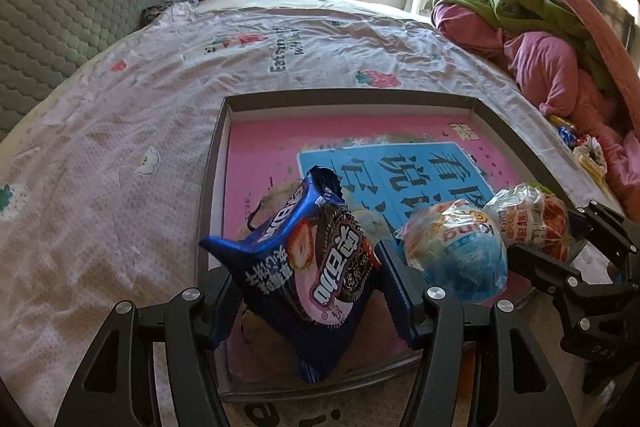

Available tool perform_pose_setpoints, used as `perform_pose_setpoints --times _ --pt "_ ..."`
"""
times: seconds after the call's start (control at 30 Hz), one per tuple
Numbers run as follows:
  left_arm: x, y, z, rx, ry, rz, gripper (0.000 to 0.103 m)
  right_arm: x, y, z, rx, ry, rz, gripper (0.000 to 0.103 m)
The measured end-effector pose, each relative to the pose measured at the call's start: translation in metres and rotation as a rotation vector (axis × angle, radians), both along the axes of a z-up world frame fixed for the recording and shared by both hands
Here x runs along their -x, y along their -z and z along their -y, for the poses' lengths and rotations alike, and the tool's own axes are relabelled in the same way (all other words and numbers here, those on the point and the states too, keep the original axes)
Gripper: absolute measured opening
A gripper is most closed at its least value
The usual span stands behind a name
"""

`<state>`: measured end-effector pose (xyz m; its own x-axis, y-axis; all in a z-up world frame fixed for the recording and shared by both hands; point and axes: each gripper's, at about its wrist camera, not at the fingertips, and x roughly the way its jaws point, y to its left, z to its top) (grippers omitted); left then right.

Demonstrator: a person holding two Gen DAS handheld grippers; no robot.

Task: Organize objects
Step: 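Carry the snack packet over the tray with left tool while right tool carries the red bag, then lower and release the snack packet by the mesh bag with left tool while right tool releases the red bag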

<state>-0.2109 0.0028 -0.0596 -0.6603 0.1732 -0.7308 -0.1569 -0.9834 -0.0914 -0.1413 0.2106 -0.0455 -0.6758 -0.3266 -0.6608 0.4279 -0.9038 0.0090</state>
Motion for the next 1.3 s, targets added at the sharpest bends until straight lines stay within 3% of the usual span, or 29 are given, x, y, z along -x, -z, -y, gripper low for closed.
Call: perform_pose_setpoints --times 0.63,0.73,1.3 --pt "0.001 -0.012 0.008 -0.057 -0.025 -0.025 0.070 0.001 0.002 0.002 0.001 -0.010 0.023 0.060" --pt "0.001 -0.013 0.009 -0.066 -0.024 -0.032 0.076 0.000 0.002 0.002 0.000 -0.009 0.022 0.061" --pt "-0.006 -0.027 0.009 -0.075 -0.026 -0.070 0.077 -0.001 -0.005 -0.001 0.017 -0.005 0.012 0.061"
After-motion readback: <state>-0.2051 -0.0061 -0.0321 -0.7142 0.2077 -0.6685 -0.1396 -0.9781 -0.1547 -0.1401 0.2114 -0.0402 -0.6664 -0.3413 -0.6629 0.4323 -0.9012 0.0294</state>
